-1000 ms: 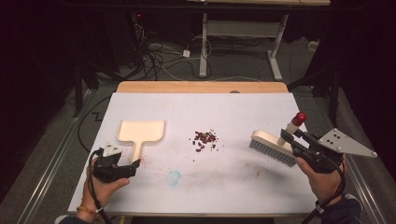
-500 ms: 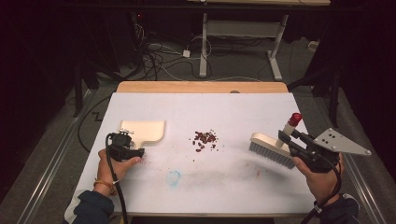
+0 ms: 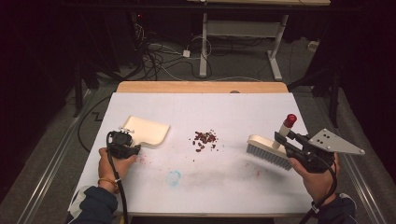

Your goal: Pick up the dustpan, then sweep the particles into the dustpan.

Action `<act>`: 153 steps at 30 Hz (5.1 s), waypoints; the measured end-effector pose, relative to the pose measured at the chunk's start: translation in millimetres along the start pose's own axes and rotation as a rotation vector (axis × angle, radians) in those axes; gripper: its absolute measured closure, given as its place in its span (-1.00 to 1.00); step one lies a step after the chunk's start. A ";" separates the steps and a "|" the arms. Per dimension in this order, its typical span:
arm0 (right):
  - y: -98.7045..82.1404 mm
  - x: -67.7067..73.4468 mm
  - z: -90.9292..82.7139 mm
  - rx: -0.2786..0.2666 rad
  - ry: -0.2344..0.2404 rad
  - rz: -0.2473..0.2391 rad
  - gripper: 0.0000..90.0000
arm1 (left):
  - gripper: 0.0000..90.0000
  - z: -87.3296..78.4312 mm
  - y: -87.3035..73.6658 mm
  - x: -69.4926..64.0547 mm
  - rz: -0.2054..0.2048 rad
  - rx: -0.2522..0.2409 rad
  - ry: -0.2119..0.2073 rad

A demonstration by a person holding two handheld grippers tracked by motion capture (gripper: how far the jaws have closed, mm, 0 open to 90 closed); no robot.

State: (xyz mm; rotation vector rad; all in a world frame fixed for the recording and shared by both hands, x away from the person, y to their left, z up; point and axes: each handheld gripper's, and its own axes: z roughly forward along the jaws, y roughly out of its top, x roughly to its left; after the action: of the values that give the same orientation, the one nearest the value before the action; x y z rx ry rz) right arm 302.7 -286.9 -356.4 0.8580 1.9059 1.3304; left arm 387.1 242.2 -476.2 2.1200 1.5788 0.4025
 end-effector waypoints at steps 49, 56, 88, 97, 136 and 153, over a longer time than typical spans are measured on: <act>-2.9 -4.0 10.4 0.000 -0.007 0.007 0.56 | 0.42 -75.0 -48.1 -45.9 0.375 0.091 -0.201; -2.0 -1.7 13.2 0.003 -0.008 -0.001 0.56 | 0.42 -69.0 -51.9 -53.5 0.423 0.119 -0.224; 10.5 4.3 47.0 -0.014 0.044 0.011 0.56 | 0.42 -60.1 -55.7 -67.1 0.452 0.134 -0.236; 23.2 9.6 98.7 -0.025 0.053 0.022 0.56 | 0.42 -58.6 -54.4 -70.4 0.461 0.133 -0.234; 20.1 90.9 188.6 0.057 0.042 -0.054 0.55 | 0.42 -46.8 -46.5 -85.6 0.462 0.161 -0.254; 19.0 101.2 175.2 0.065 0.120 -0.036 0.55 | 0.42 -38.5 -29.2 -96.2 0.491 0.187 -0.254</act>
State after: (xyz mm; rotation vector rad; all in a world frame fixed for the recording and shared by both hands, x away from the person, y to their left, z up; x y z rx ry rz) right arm 388.8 -108.2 -400.3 0.7873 2.0578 1.3311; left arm 315.7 164.6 -454.9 2.5820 0.9796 0.1321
